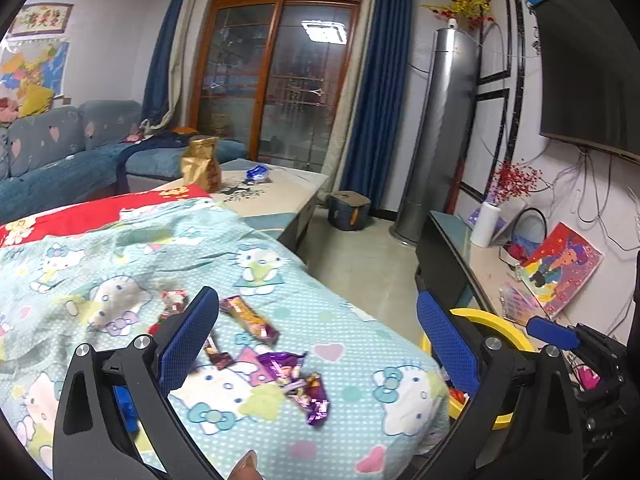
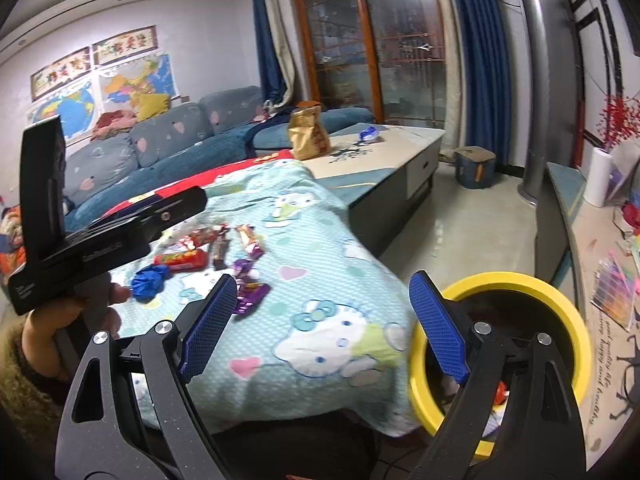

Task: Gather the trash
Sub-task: 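Move both open tools back from the bin to the candy wrappers on the bed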

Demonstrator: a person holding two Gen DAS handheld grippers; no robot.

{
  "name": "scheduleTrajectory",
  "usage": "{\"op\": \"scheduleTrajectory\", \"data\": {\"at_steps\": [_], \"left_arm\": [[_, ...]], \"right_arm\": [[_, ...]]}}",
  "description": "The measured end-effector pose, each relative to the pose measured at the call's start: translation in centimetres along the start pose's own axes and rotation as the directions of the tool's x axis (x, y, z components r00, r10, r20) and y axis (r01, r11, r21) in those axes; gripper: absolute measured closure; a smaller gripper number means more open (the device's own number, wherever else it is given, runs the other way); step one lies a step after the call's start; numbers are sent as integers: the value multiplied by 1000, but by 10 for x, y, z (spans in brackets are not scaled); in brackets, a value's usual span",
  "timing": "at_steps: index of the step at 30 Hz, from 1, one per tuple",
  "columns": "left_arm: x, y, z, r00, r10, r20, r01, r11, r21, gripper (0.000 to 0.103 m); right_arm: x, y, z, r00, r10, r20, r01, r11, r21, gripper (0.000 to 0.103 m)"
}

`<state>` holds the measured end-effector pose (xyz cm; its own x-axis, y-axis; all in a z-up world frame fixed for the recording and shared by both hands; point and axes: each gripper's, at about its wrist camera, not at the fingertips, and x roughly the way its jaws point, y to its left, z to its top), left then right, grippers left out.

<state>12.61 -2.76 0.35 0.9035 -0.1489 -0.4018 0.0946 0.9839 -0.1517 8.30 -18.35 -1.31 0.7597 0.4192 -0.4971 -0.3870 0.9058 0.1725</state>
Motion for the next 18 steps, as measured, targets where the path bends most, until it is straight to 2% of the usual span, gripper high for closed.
{"op": "scheduleTrajectory", "data": {"at_steps": [10,18], "left_arm": [[-2,40,-1,998,67,-10,-67,997,-46,7],[11,89,-9,985,151,-80,-159,982,-98,7]], "right_arm": [[27,31,0,998,47,-52,-49,998,-31,23],[62,46,-6,990,65,-123,-69,997,-33,23]]}}
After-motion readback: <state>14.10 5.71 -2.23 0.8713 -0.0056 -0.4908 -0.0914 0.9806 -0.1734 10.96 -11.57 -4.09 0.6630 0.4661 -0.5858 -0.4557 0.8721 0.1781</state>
